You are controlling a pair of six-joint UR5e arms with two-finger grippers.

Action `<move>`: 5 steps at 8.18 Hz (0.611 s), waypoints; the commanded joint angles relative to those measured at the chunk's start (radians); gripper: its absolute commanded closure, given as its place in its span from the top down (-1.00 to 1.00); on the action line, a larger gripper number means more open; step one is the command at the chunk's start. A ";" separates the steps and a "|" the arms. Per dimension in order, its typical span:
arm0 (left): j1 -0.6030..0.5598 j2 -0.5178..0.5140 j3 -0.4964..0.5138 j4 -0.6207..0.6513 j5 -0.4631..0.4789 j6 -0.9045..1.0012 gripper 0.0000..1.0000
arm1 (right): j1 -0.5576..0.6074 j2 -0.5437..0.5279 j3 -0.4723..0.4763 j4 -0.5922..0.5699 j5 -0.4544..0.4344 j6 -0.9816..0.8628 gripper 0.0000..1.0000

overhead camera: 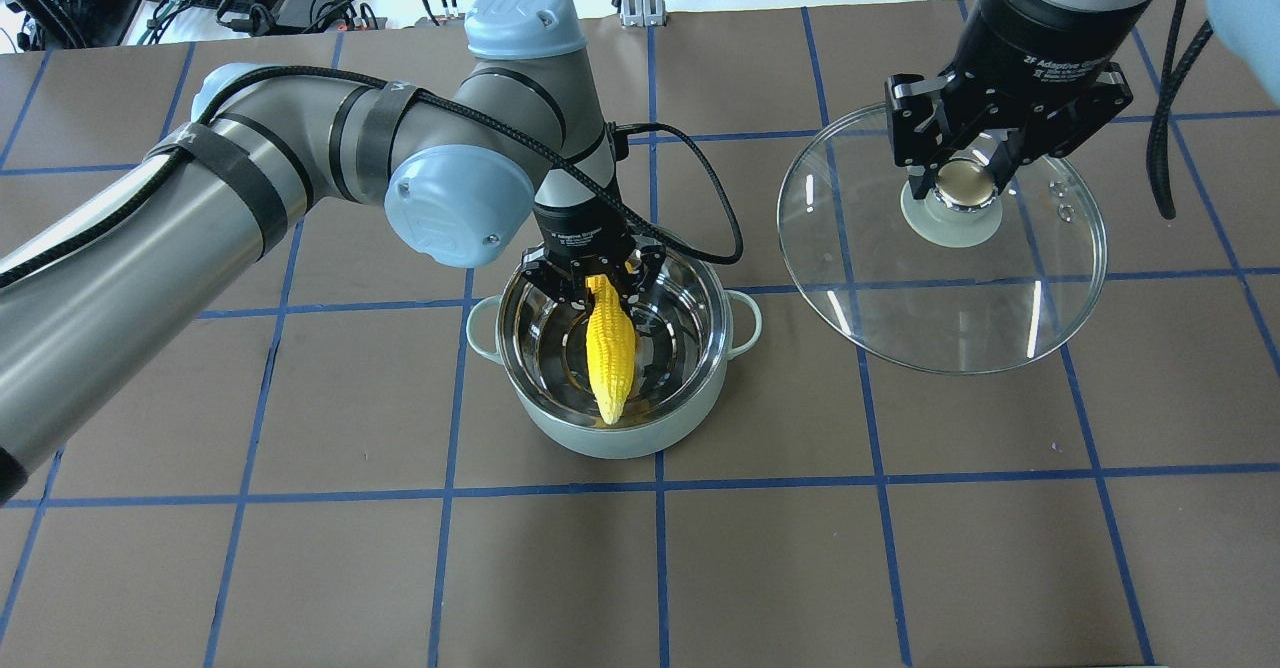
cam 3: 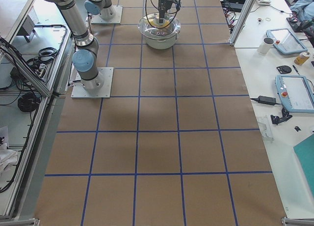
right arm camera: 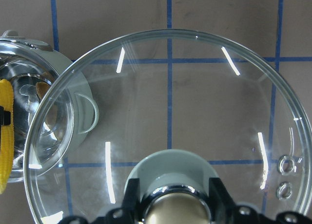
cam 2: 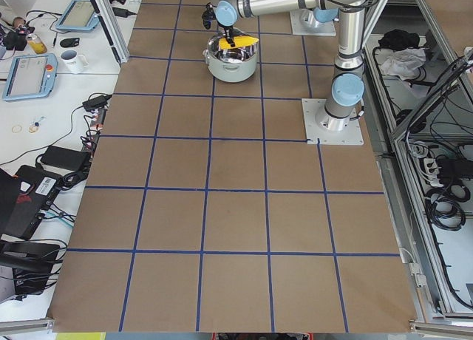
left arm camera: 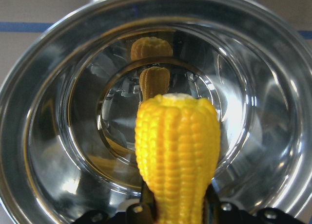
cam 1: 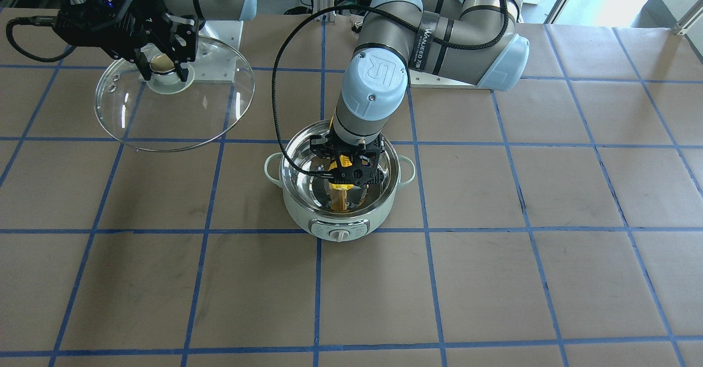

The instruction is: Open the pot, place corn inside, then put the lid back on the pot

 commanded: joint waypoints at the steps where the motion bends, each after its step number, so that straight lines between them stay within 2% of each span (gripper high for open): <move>1: -0.001 -0.014 -0.039 0.068 0.000 0.001 -1.00 | 0.000 0.000 0.000 0.000 0.000 0.000 -0.24; 5: -0.001 -0.034 -0.056 0.092 0.003 0.002 -1.00 | 0.000 0.000 0.000 0.000 0.000 0.000 -0.24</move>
